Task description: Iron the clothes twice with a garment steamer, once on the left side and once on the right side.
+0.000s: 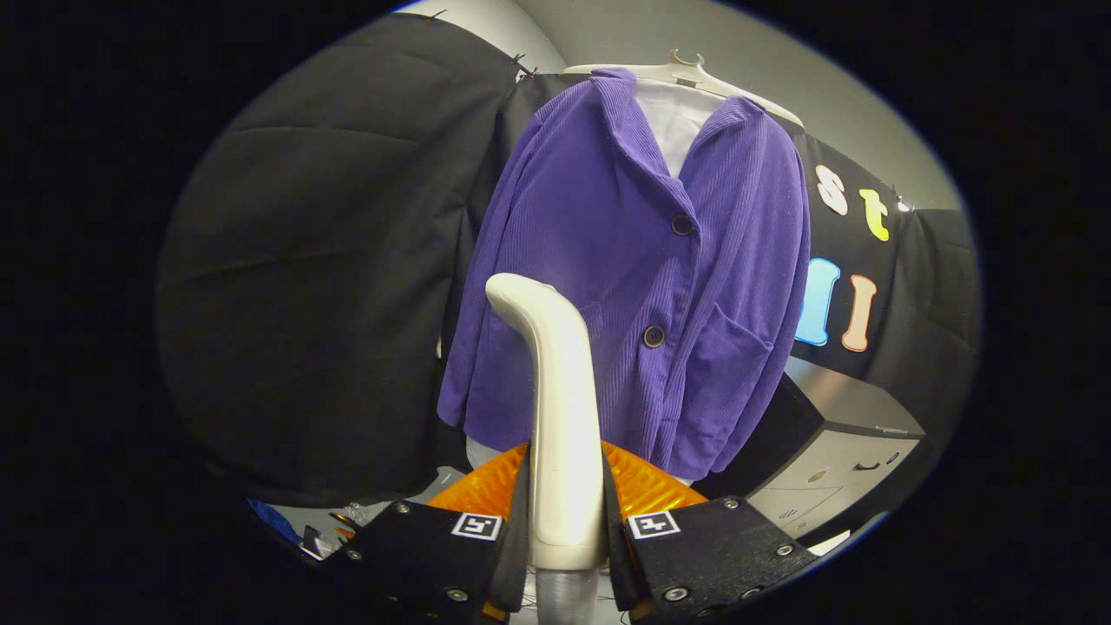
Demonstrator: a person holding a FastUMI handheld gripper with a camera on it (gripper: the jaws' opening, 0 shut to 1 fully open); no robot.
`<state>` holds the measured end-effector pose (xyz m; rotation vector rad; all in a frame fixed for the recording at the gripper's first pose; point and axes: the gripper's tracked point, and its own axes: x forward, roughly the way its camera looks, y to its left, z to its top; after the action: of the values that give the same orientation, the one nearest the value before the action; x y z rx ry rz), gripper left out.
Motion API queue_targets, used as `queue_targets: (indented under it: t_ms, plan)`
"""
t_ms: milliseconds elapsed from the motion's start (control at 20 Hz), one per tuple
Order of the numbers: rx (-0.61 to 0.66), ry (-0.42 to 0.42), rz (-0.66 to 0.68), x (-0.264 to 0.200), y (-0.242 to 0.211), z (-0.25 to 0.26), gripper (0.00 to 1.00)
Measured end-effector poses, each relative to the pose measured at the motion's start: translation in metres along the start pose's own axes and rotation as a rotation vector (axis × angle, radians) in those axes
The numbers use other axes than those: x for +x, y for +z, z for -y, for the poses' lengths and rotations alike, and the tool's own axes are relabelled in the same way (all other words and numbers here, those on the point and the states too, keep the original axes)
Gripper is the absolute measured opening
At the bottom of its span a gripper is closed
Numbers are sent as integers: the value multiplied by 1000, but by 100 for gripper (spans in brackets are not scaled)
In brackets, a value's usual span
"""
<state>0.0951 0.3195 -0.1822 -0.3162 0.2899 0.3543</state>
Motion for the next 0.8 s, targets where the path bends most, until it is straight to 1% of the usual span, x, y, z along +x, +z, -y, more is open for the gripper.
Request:
queue_targets:
  t_ms: [100, 300, 450, 600, 800]
  plan:
    - [-6, 13, -36, 3, -20, -6, 38]
    - [20, 67, -139, 3, -66, -18, 38]
    - [42, 92, -226, -12, -104, -13, 39]
    - [80, 72, -276, -35, -125, 15, 39]
    - [129, 11, -276, -64, -129, 73, 39]
